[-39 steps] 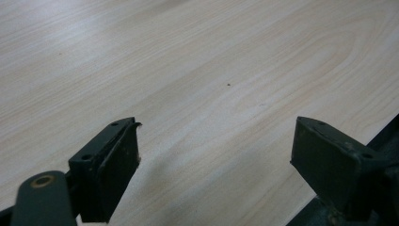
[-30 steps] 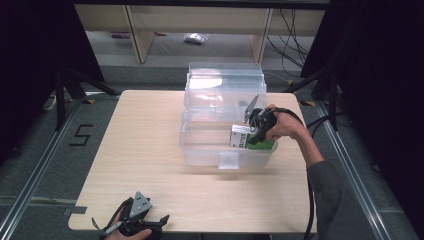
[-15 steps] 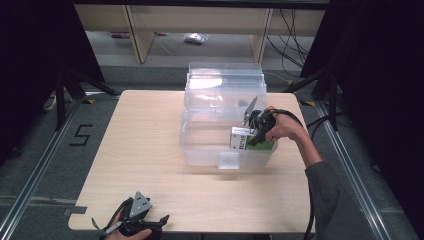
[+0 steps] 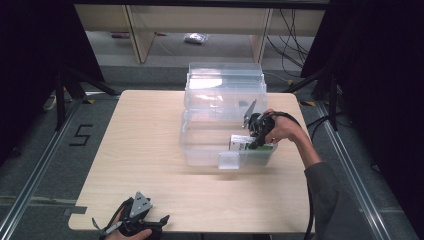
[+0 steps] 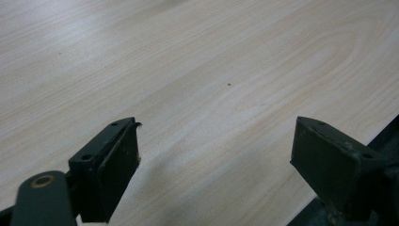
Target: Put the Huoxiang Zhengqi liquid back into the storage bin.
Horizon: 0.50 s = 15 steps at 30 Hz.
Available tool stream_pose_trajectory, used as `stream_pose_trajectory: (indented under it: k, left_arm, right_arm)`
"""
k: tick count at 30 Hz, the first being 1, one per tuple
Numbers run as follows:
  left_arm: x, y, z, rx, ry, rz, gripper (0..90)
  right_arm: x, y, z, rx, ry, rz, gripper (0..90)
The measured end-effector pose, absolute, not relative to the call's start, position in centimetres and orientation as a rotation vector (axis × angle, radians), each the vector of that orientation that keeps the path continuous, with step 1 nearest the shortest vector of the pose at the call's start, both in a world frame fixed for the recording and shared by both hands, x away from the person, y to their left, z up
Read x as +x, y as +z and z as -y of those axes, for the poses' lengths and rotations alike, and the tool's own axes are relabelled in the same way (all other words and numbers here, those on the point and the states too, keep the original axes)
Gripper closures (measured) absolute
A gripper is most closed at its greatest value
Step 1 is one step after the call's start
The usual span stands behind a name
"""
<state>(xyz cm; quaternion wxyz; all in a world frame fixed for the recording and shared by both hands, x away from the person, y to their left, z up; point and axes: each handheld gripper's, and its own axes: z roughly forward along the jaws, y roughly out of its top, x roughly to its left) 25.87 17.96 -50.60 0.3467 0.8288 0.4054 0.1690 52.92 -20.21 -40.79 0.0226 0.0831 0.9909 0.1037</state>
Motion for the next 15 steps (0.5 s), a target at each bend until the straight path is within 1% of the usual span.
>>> stream_pose_trajectory:
  k: [2, 5, 6, 9, 11, 15]
  left_arm:
    - [25.9, -50.5, -18.0, 2.165, 0.420, -1.056, 15.0]
    - [25.9, -50.5, -18.0, 2.160, 0.425, -1.053, 15.0]
    - [25.9, -50.6, -17.9, 2.132, 0.426, -1.065, 15.0]
    - [25.9, -50.6, -17.9, 2.147, 0.439, -1.055, 15.0]
    - [25.9, -50.6, -17.9, 2.148, 0.434, -1.052, 15.0]
    - [25.9, -50.7, -17.9, 2.135, 0.443, -1.067, 15.0]
  right_arm:
    - [52.8, -40.2, 20.4, 0.254, 0.364, -3.052, 59.9]
    - [52.3, -38.9, 21.0, 0.294, 0.410, -3.024, 57.7]
    - [52.2, -38.6, 21.1, 0.313, 0.419, -3.019, 57.3]
    - [52.0, -37.7, 21.6, 0.362, 0.494, -3.000, 55.2]
    - [51.9, -37.4, 21.8, 0.379, 0.525, -3.002, 53.4]
    - [51.6, -37.0, 22.0, 0.421, 0.543, -2.973, 52.8]
